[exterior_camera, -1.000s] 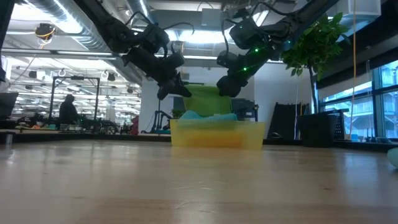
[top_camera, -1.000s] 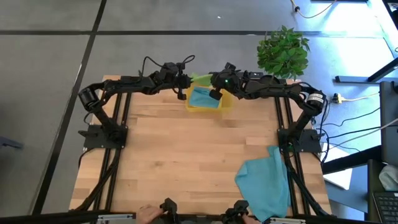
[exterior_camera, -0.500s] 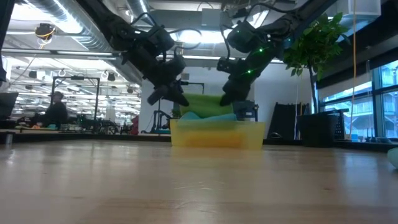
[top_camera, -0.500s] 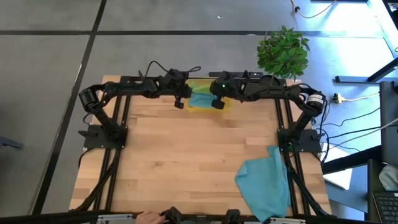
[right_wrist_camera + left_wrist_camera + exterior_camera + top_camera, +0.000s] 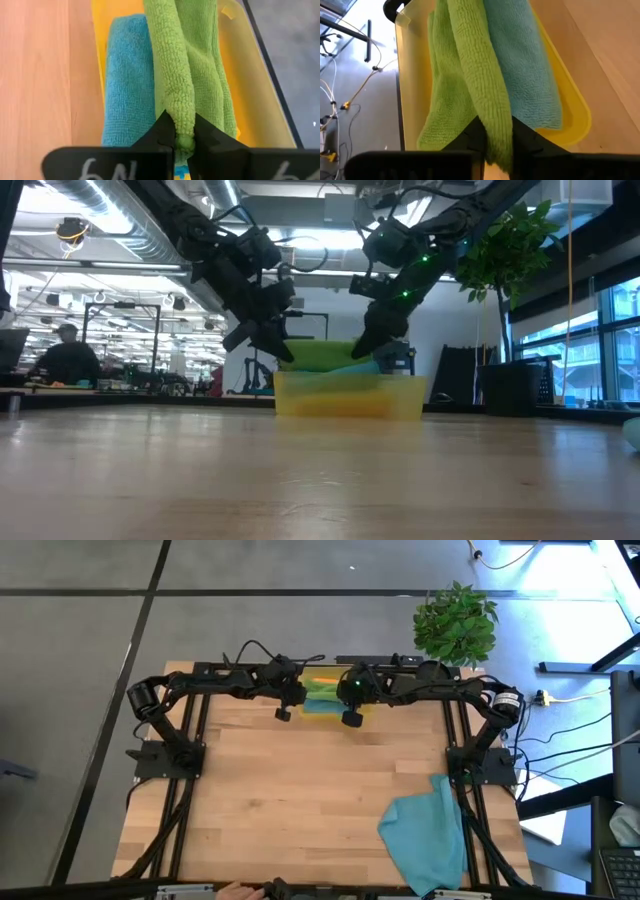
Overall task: Fold microfiber towels
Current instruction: Put the folded green microfiber cloth into the yellow bin
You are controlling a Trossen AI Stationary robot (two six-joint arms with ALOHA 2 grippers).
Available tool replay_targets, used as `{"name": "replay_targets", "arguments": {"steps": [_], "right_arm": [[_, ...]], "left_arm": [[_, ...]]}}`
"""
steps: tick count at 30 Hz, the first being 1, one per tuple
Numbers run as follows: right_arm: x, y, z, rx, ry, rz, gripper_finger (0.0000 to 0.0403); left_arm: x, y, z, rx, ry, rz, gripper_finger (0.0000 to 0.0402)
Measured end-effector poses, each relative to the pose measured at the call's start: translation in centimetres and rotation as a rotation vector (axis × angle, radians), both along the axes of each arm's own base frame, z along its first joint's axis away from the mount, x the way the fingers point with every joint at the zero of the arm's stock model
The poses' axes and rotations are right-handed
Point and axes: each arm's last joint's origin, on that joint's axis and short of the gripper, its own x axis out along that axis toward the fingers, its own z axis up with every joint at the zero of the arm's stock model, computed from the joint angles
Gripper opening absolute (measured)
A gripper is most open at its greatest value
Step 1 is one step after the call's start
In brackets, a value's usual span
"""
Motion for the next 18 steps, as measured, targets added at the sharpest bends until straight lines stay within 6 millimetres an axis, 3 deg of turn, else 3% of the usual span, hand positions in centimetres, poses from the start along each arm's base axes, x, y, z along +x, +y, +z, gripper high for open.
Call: {"name": "replay_targets", "arguments": {"steps": [7, 11, 18], "right_arm": [[-0.4, 0.2, -0.4, 0.051, 0.035, -0.027, 0.0057], [-0.6, 0.3, -0.6, 0.064, 0.067, -0.023, 0.0111], [-1.0, 0.5, -0.7, 0.069, 0.120, -0.044, 0.0211]], "left_arm": [[0.2, -0.6, -0.1, -0.027, 0.002, -0.037, 0.0089], [0.8, -1.7, -0.1, -0.008, 0.018, -0.055, 0.0129], [1.0, -2.8, 0.5, 0.190, 0.113, 0.088, 0.0185]]}}
